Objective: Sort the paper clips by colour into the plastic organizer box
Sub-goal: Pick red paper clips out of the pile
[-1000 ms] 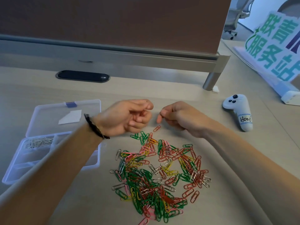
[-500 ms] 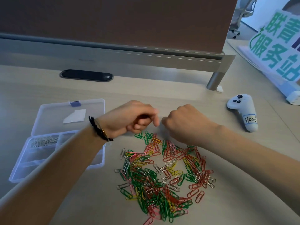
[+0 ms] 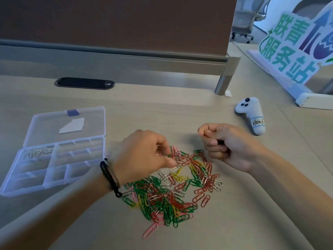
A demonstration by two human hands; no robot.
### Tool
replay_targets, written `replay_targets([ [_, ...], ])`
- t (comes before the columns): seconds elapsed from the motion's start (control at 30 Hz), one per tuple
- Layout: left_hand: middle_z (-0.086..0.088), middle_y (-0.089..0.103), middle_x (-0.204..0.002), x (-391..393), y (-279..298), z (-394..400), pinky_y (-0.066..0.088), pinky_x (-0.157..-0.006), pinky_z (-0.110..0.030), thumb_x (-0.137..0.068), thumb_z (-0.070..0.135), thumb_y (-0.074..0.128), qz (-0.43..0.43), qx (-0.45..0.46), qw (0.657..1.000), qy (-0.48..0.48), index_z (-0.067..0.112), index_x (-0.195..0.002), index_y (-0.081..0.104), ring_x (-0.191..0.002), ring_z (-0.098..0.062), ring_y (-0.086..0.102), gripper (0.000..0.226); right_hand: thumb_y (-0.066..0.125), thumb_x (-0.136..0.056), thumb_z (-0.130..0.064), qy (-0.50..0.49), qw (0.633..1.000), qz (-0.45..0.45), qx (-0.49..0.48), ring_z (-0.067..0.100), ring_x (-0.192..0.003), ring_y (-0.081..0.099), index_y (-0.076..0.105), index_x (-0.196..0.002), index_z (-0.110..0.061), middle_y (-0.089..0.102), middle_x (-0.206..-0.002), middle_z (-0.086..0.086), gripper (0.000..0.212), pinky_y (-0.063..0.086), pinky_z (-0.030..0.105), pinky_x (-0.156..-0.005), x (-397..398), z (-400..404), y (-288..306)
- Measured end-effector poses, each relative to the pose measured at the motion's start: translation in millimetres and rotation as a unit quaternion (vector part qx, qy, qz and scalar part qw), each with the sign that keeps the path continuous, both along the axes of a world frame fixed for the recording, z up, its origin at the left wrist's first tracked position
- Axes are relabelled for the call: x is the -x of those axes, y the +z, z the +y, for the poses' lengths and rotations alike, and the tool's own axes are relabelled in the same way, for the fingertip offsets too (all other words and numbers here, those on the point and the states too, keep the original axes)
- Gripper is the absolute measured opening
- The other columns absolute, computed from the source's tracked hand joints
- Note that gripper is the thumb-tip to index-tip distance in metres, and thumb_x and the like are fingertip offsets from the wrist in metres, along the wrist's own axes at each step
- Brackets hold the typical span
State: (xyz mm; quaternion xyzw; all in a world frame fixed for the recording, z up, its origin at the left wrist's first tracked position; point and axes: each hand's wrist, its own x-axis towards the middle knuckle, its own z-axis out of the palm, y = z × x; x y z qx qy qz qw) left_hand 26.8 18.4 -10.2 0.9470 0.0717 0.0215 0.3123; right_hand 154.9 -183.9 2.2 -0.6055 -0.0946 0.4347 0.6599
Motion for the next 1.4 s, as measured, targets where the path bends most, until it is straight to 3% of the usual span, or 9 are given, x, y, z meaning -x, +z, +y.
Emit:
replay_targets([
  [0.13, 0.021, 0.069, -0.088, 9, -1, -17, 0.047, -0.069, -0.023, -0.082, 0.056, 0.069, -0.032, -0.136, 0.990, 0.003, 0.036, -0.100, 0.072, -0.082, 0.001, 0.060, 0.028, 0.047, -0.101, -0.009, 0.030, 0.969, -0.208, 0.129, 0.004, -0.040, 0.029, 0.069, -0.087, -0.002, 0.038, -0.052, -0.007, 0.027, 0.024, 0.016, -0.041, 14, 4, 6],
  [0.27, 0.012, 0.070, -0.093, 7, 2, -21, 0.050, -0.076, -0.030, -0.092, 0.048, 0.059, -0.018, -0.200, 0.979, -0.028, 0.034, -0.100, 0.068, -0.090, -0.010, 0.063, 0.018, 0.075, -0.083, -0.025, 0.150, 0.805, -0.518, 0.249, 0.003, -0.050, 0.045, 0.078, -0.081, -0.024, 0.048, -0.049, -0.013, 0.004, 0.036, 0.020, -0.054, 26, 11, 13],
  [0.5, 0.011, 0.056, -0.074, 2, 3, -18, 0.045, -0.067, -0.032, -0.098, 0.039, 0.051, 0.030, -0.216, 0.973, -0.081, 0.032, -0.092, 0.052, -0.072, -0.011, 0.053, 0.010, 0.058, -0.087, -0.024, 0.264, 0.536, -0.713, 0.367, 0.029, -0.090, 0.063, 0.068, -0.101, -0.024, 0.067, -0.094, 0.004, 0.018, 0.050, 0.035, -0.071, 37, 22, 18],
  [0.7, 0.007, 0.044, -0.059, 2, 4, 4, 0.037, -0.049, -0.030, -0.106, 0.027, 0.037, 0.043, 0.145, 0.987, -0.061, 0.019, -0.085, 0.046, -0.050, -0.011, 0.039, 0.025, 0.056, -0.092, -0.018, 0.310, 0.453, -0.753, 0.362, 0.029, -0.078, 0.062, 0.061, -0.087, -0.017, 0.050, -0.073, 0.001, 0.007, 0.041, 0.033, -0.064, 38, 26, 18],
  [0.9, -0.003, 0.037, -0.057, 1, 0, 12, 0.016, -0.037, -0.018, -0.099, 0.014, 0.044, 0.111, 0.580, 0.806, -0.031, 0.009, -0.085, 0.046, -0.041, -0.007, 0.023, 0.016, 0.074, -0.077, -0.023, 0.303, 0.411, -0.796, 0.324, 0.021, -0.044, 0.026, 0.057, -0.060, -0.017, 0.036, -0.049, -0.004, 0.025, 0.027, 0.028, -0.046, 32, 30, 8],
  [0.97, -0.005, 0.041, -0.058, -1, -1, 12, 0.018, -0.037, -0.018, -0.090, 0.015, 0.047, 0.097, 0.624, 0.774, -0.041, 0.010, -0.078, 0.049, -0.041, -0.007, 0.024, 0.013, 0.061, -0.089, -0.032, 0.289, 0.444, -0.790, 0.310, 0.022, -0.050, 0.034, 0.056, -0.070, -0.017, 0.035, -0.056, -0.006, 0.025, 0.031, 0.030, -0.052, 32, 32, 4],
  [1.13, -0.003, 0.036, -0.057, -5, -6, 11, 0.013, -0.038, -0.020, -0.088, 0.019, 0.042, 0.107, 0.692, 0.712, -0.053, 0.015, -0.072, 0.041, -0.041, -0.007, 0.020, 0.017, 0.066, -0.087, -0.036, 0.217, 0.676, -0.643, 0.288, 0.002, -0.062, 0.052, 0.074, -0.089, -0.025, 0.055, -0.061, -0.014, 0.013, 0.039, 0.015, -0.060, 16, 20, 13],
  [1.27, 0.000, 0.037, -0.055, -5, -9, 11, 0.014, -0.037, -0.019, -0.095, 0.024, 0.042, 0.144, 0.673, 0.723, -0.055, 0.017, -0.069, 0.042, -0.042, -0.007, 0.019, 0.027, 0.071, -0.087, -0.019, 0.148, 0.878, -0.424, 0.165, 0.007, -0.049, 0.039, 0.078, -0.081, -0.020, 0.048, -0.053, -0.004, 0.009, 0.034, 0.018, -0.051, 9, 9, 15],
  [1.4, -0.001, 0.046, -0.060, -5, -2, 3, 0.015, -0.040, -0.019, -0.097, 0.021, 0.045, 0.176, 0.640, 0.746, -0.063, 0.012, -0.079, 0.057, -0.043, -0.006, 0.025, 0.023, 0.066, -0.083, -0.018, 0.099, 0.971, -0.211, 0.045, 0.015, -0.049, 0.022, 0.069, -0.078, -0.008, 0.035, -0.059, 0.012, 0.012, 0.019, 0.026, -0.046, 7, 4, 10],
])
